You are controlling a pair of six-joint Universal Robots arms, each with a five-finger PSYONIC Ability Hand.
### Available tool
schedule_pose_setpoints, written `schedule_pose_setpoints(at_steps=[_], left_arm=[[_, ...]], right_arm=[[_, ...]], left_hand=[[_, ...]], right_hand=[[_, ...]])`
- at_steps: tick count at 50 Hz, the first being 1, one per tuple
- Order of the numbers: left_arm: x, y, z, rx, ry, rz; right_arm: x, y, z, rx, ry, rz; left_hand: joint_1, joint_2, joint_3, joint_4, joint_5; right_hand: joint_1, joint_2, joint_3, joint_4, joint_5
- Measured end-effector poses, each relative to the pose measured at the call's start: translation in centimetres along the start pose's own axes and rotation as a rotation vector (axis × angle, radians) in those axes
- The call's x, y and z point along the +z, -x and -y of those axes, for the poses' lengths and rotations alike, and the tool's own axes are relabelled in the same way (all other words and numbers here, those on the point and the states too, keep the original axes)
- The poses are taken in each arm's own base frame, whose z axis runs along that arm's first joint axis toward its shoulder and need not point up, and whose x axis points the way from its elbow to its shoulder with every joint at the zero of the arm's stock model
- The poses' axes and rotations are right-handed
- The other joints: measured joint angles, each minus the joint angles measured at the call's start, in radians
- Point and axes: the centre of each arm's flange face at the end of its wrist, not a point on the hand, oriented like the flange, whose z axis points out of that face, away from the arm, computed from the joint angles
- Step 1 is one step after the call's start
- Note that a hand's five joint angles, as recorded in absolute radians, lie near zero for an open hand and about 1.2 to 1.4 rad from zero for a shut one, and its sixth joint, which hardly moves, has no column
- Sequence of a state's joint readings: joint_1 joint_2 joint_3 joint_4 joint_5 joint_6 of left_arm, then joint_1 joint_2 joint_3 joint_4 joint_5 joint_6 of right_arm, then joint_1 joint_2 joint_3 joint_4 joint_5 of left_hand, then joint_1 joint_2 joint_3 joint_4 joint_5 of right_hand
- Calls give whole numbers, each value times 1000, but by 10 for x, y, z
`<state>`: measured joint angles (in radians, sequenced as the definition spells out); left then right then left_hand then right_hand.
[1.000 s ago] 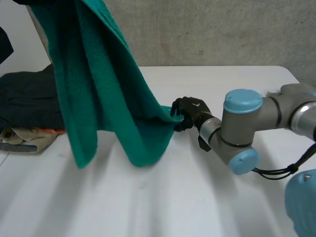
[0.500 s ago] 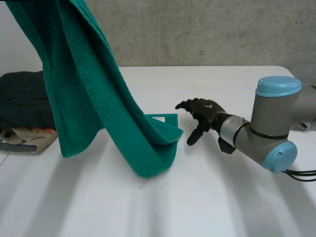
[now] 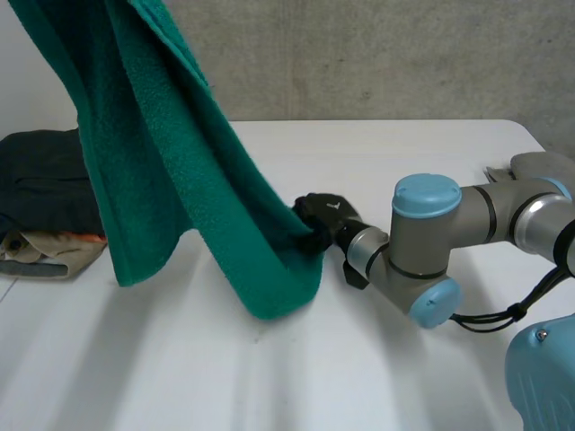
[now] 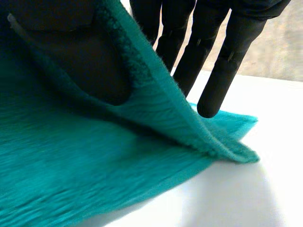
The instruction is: Fold the laundry.
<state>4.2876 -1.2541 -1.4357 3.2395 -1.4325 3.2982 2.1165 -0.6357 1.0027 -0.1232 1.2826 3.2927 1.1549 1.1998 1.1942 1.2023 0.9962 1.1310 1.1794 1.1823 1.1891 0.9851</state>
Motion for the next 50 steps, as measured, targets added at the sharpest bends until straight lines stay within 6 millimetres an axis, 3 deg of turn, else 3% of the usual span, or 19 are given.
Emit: schedule_pose_setpoints(at_steps=[5,8,12,13,14,15,17,22,24,25,28,33,36,41,43,44,46,50], left_arm=[[0,7,-1,10,8,31],[2,17,-7,25,29,65],[5,34,-19,45,85,116],[5,35,-20,46,91,120],[5,43,-28,51,128,141],[5,46,-31,52,143,147],[4,58,-46,53,225,172],[-5,77,-82,32,426,206],[-10,81,-98,15,516,207],[-10,81,-98,15,516,207],[-17,81,-126,-13,667,184],[-18,71,-166,-22,815,111],[-10,64,-187,-8,840,69],[21,51,-223,45,785,23],[33,49,-231,62,742,21],[53,47,-240,88,663,27],[70,47,-244,108,589,37],[118,55,-239,164,342,94]], right_arm=[[-10,-31,39,-10,-69,-124],[-33,-58,87,-66,-136,-208],[-82,-79,154,-231,-216,-292],[-86,-80,159,-248,-222,-298],[-111,-81,186,-347,-249,-331],[-117,-81,191,-369,-254,-338],[-157,-76,227,-528,-285,-394],[-205,-65,261,-716,-292,-479],[-214,-64,266,-755,-270,-495],[-214,-64,266,-755,-270,-495],[-215,-67,260,-789,-186,-489],[-191,-82,226,-795,19,-425],[-174,-92,206,-787,108,-397],[-139,-121,183,-776,149,-444],[-129,-131,183,-778,124,-483],[-116,-144,188,-789,56,-553],[-109,-150,195,-798,-1,-598],[-93,-160,232,-847,-282,-725]], left_hand=[[0,0,0,0,0],[0,0,0,0,0],[0,0,0,0,0],[0,0,0,0,0],[0,0,0,0,0],[0,0,0,0,0],[0,0,0,0,0],[0,0,0,0,0],[0,0,0,0,0],[0,0,0,0,0],[0,0,0,0,0],[0,0,0,0,0],[0,0,0,0,0],[0,0,0,0,0],[0,0,0,0,0],[0,0,0,0,0],[0,0,0,0,0],[0,0,0,0,0]], right_hand=[[0,0,6,5,0],[0,0,7,6,0],[0,0,7,6,0],[0,0,8,6,0],[0,0,8,6,0],[0,0,8,6,0],[0,0,8,7,0],[0,0,8,8,0],[0,0,8,8,1],[0,0,8,8,1],[0,0,8,8,13],[0,0,8,8,22],[0,0,8,8,26],[0,0,8,8,26],[0,0,8,8,25],[0,0,8,8,25],[0,0,8,8,25],[0,0,8,8,26]])
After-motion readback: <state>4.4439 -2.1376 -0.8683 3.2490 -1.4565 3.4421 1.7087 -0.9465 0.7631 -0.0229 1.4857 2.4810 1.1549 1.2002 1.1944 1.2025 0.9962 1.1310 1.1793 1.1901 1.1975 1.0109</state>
